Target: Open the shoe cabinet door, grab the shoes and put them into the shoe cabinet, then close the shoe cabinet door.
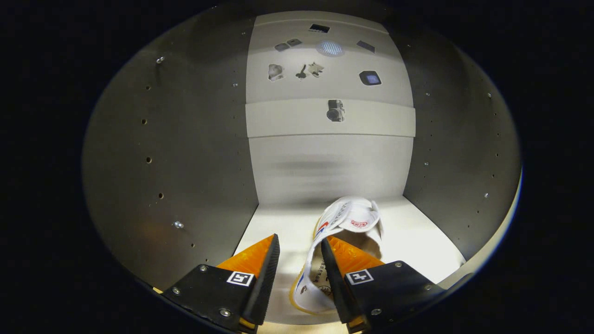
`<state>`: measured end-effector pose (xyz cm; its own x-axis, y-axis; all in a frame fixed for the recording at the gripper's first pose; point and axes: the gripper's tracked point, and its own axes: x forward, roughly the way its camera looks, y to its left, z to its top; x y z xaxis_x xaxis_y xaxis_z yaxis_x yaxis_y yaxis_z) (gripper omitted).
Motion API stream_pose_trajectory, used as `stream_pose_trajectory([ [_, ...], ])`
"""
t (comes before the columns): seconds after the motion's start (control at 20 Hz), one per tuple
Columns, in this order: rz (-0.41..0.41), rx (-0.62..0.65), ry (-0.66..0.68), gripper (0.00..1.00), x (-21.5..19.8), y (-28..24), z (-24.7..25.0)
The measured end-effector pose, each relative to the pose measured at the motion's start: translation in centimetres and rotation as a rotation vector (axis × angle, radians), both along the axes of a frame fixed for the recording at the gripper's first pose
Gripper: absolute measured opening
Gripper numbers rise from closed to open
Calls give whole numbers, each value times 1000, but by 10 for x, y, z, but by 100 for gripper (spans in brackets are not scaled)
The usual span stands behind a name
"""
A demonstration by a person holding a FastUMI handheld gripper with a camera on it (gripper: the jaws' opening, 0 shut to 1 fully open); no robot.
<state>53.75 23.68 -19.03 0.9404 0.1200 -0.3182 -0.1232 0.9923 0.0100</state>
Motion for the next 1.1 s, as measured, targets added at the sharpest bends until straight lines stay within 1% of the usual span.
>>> stream_pose_trajectory([
  [0.15,-4,2,8,58,-1,1,-2],
  [0.4,-17,-36,39,58,-4,-3,-4],
  [0.6,-12,-39,44,58,-7,-2,-3],
  [0.9,-1,-33,-13,58,-9,-3,13],
  [1.1,6,-4,-98,60,-28,-3,44],
])
